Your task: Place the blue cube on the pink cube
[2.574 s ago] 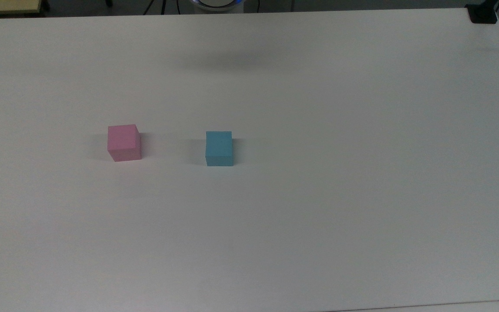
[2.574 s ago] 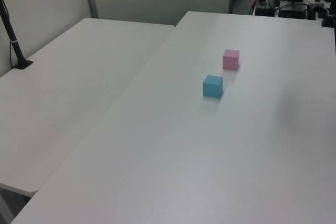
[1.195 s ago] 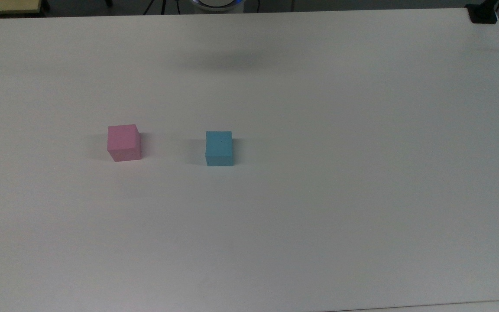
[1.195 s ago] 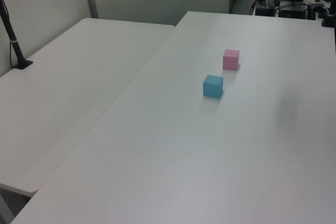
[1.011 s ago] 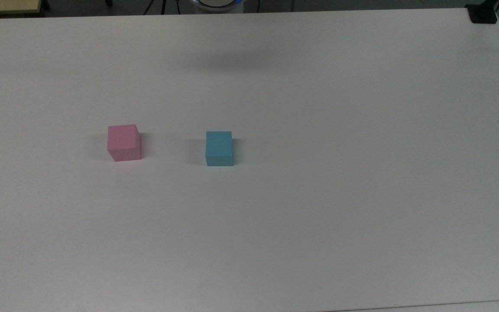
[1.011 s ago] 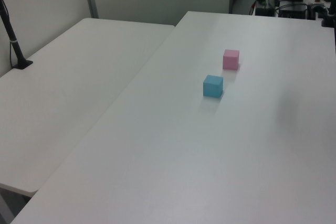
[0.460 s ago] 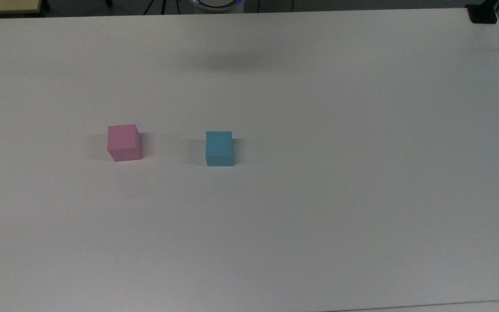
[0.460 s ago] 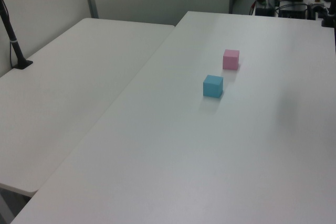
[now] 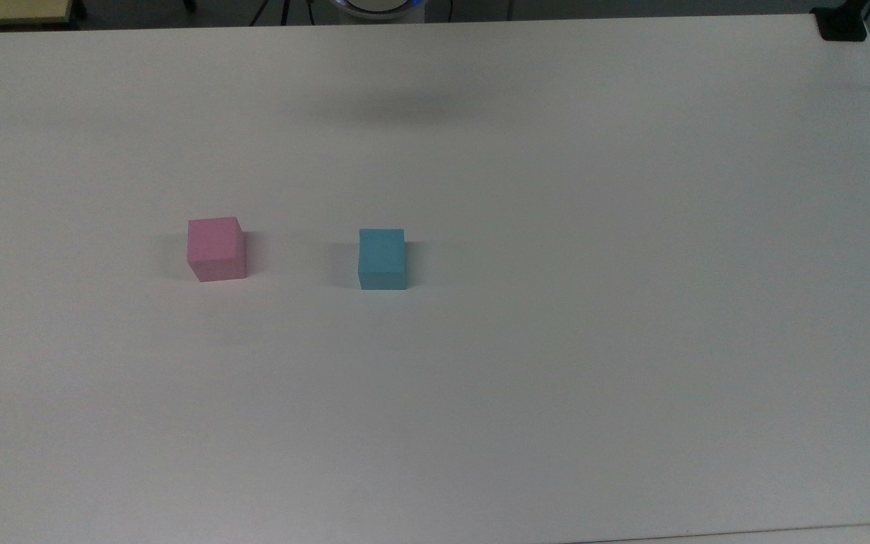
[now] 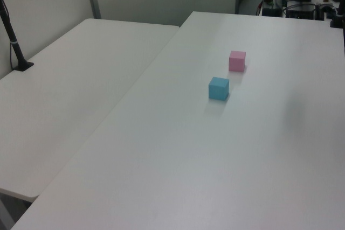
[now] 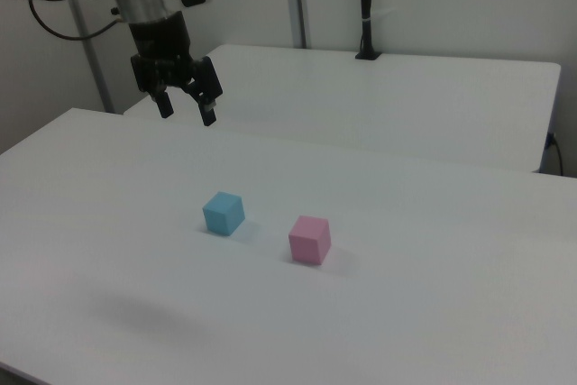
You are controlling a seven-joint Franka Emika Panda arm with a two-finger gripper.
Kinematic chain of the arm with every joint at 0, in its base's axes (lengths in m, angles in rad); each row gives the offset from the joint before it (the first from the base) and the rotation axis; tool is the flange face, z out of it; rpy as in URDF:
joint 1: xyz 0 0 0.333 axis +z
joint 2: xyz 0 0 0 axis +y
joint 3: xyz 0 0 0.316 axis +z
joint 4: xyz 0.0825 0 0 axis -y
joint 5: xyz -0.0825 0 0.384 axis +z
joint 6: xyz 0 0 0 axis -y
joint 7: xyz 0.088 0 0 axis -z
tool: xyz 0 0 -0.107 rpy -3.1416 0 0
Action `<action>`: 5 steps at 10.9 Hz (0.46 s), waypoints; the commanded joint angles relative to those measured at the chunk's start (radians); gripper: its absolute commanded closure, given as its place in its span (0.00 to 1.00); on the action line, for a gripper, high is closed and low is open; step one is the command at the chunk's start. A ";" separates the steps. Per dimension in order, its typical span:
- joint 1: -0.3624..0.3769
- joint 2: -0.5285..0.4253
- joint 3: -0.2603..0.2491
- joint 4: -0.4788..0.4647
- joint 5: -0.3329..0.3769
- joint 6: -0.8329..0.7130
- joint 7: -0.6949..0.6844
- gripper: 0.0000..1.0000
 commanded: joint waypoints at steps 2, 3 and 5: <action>0.004 0.065 0.000 -0.006 0.012 0.004 -0.332 0.00; 0.006 0.090 0.000 -0.006 0.013 0.011 -0.339 0.00; 0.028 0.151 0.013 -0.016 0.042 0.063 -0.325 0.00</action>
